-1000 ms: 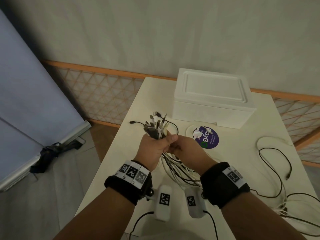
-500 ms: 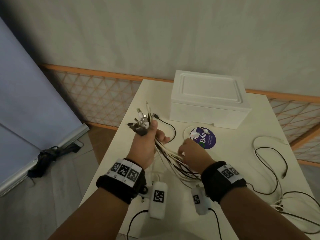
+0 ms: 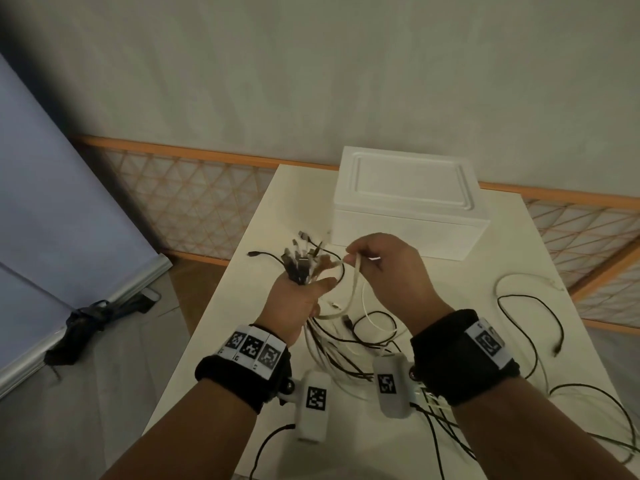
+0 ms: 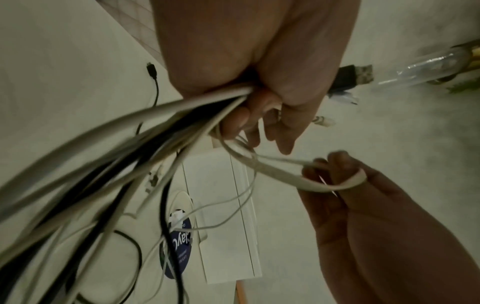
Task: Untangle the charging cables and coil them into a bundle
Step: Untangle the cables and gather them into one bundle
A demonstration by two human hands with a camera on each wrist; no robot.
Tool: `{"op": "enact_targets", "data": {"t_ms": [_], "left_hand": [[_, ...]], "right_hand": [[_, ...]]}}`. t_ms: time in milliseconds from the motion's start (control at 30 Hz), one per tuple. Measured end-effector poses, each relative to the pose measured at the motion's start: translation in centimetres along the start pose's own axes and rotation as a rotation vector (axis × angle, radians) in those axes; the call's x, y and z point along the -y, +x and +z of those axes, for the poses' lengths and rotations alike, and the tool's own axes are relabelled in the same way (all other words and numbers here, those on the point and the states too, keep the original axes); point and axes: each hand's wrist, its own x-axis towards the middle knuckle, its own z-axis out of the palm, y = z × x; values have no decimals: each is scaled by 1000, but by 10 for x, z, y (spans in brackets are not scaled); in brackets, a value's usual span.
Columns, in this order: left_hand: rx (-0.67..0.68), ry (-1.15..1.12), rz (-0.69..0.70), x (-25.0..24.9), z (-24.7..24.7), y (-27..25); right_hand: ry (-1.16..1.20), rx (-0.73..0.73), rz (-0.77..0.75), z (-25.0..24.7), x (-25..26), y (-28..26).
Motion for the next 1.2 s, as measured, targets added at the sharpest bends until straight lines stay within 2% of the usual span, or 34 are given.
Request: {"op": "enact_targets", "data": {"t_ms": [133, 233, 300, 367, 400, 433, 533, 567, 667, 767, 867, 967, 1033, 1100, 1200], "left_hand": [[6, 108, 71, -2, 16, 3], [-2, 91, 12, 1, 18, 12], [-64, 47, -67, 4, 16, 21], [-165, -26, -156, 4, 13, 31], [-199, -55, -192, 4, 12, 35], [-205, -80, -215, 3, 11, 37], [-156, -114, -218, 3, 8, 41], [-155, -103, -221, 3, 7, 42], [-195, -75, -250, 6, 4, 47], [-223, -126, -274, 9, 0, 47], [-212, -226, -254, 12, -4, 41], [-204, -284, -233, 16, -6, 35], [-217, -343, -230, 17, -6, 32], [-214, -405, -224, 18, -8, 30], [-223, -454, -238, 18, -13, 21]], "right_hand": [[-141, 111, -55, 4, 4, 1], [-93, -65, -138, -2, 7, -1], [-90, -206, -314, -9, 9, 0], [-160, -252, -460, -10, 11, -1], [-172, -230, -458, -8, 10, -3], [-143, -193, -404, -6, 8, -4], [79, -72, -77, -8, -1, -7], [125, -63, -42, -9, -4, -9], [113, -14, -146, -14, -3, -19], [-167, -49, -214, -26, -11, -31], [-571, -65, -162, -49, -28, -41], [-735, -49, -101, -59, -38, -56], [-821, 47, 48, -59, -39, -63], [-864, 205, 288, -62, -46, -71], [-838, 508, 564, -70, -54, -90]]}}
